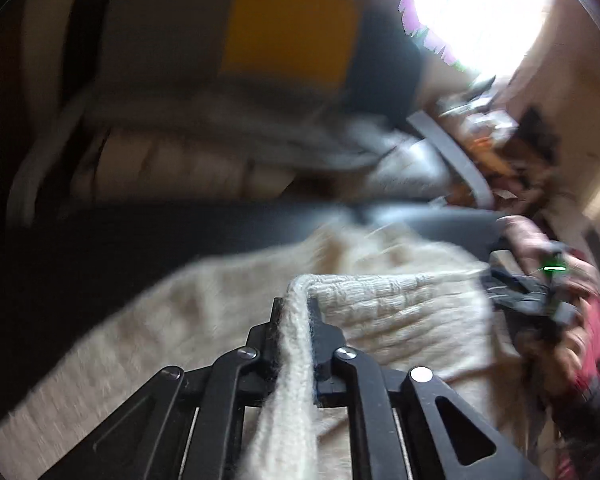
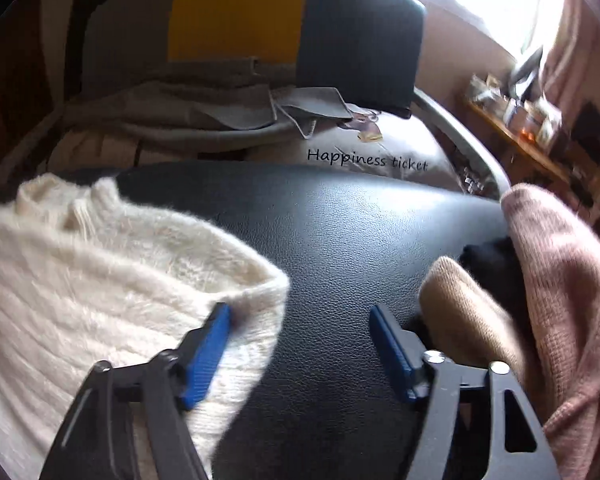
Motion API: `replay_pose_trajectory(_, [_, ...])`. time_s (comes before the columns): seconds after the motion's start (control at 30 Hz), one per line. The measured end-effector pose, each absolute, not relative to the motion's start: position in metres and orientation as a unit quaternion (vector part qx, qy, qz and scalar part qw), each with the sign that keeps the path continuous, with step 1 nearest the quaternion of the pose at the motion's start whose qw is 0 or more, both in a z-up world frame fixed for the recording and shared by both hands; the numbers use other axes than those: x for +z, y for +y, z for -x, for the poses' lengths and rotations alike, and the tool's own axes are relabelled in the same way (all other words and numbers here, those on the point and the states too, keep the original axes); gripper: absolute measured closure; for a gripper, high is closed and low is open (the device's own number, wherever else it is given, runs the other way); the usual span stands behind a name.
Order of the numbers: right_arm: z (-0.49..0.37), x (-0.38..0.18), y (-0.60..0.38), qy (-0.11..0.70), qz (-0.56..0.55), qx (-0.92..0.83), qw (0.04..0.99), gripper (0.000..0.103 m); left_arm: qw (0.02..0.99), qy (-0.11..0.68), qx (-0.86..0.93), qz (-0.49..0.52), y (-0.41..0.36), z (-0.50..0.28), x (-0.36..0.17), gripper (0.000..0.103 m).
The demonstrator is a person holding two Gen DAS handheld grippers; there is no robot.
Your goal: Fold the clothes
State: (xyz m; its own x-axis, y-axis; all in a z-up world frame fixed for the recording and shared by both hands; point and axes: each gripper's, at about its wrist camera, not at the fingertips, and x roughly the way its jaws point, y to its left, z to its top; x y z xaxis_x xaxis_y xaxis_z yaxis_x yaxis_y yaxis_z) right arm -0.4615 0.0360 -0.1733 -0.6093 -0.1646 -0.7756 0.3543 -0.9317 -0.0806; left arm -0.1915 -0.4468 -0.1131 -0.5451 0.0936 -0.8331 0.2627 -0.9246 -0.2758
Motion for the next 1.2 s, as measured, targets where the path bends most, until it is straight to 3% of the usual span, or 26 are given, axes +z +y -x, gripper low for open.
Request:
replay_pose_trajectory(0.13, [0.457,-0.152,0.053,0.053,-0.404,-0.899,0.16,0.029,0.063,0.248,-0.832,-0.492,-0.471,0.196,-0.146,0.085])
replay_pose_trajectory(0.33, [0.412,-0.133,0.034,0.03,-0.382,-0.889,0.252,0.022,0.086,0.295,-0.818,-0.486,-0.494,0.17,-0.169,0.076])
replay_pose_trajectory(0.43, [0.389,-0.143,0.002,0.062,-0.383,-0.871,0.302,0.016,0.091,0.281,-0.822,-0.486,-0.489,0.159,-0.174,0.076])
replay_pose_trajectory(0.6, [0.374,-0.174,-0.006,0.082,-0.405,-0.857,0.308,0.015,0.11,0.241,-0.825,-0.499,-0.468,0.136,-0.173,0.078])
replay_pose_trajectory(0.77, [0.365,-0.197,0.005,0.092,-0.415,-0.852,0.304,0.012,0.107,0.316,-0.818,-0.469,-0.484,0.089,-0.169,0.077])
replay_pose_trajectory(0.87, [0.364,-0.197,0.01,0.09,-0.416,-0.846,0.322,0.0,0.125,0.359,-0.818,-0.432,-0.503,0.057,-0.165,0.079])
replay_pose_trajectory(1.0, [0.361,-0.197,0.01,0.091,-0.419,-0.843,0.325,0.0,0.111,0.381,-0.819,-0.414,-0.509,0.05,-0.161,0.078])
replay_pose_trajectory(1.1, [0.36,-0.196,0.007,0.1,-0.42,-0.843,0.321,0.0,0.085,0.359,-0.845,-0.387,-0.495,0.061,-0.147,0.076])
replay_pose_trajectory(1.2, [0.36,-0.195,0.004,0.127,-0.42,-0.839,0.322,0.0,0.102,0.269,-0.846,-0.449,-0.464,0.087,-0.153,0.075])
